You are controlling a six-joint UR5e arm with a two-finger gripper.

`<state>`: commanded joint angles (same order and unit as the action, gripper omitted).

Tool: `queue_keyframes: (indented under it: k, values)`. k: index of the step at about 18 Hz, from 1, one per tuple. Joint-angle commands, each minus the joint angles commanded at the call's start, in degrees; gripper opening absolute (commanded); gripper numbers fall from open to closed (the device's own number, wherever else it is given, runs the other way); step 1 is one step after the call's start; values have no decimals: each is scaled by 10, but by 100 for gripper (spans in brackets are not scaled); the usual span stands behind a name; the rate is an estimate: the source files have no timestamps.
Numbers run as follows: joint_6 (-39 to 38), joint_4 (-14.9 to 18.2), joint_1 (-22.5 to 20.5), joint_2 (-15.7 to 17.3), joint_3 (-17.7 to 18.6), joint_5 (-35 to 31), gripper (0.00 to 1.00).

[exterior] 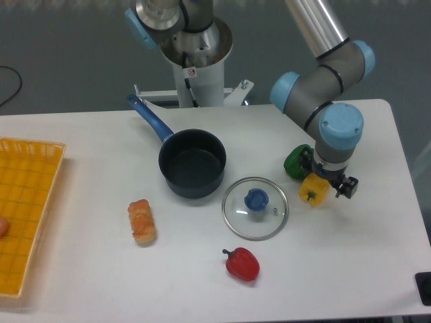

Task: Pick up the yellow pepper
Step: 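Lower the gripper around the yellow pepper and close on it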

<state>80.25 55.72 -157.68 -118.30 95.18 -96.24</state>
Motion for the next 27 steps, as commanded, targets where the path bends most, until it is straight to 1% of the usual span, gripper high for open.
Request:
queue_keyframes:
  k: [13, 14, 15, 16, 18, 19, 20, 23, 24, 26, 27]
  values:
    - [2, -1, 1, -12, -9, 0, 100]
    - [2, 0, 1, -14, -10, 0, 97]
    - [1, 0, 1, -15, -11, -1, 88]
    - [0, 1, 2, -15, -13, -1, 82]
    - [1, 1, 2, -16, -14, -1, 81]
    - [1, 1, 2, -18, -16, -1, 79]
    - [1, 1, 1, -18, -16, -1, 73]
    - [2, 1, 2, -18, -19, -1, 67]
    - [1, 2, 2, -18, -21, -1, 63]
    - [1, 2, 2, -18, -25, -1, 59]
    - [2, 3, 2, -18, -27, 0, 59]
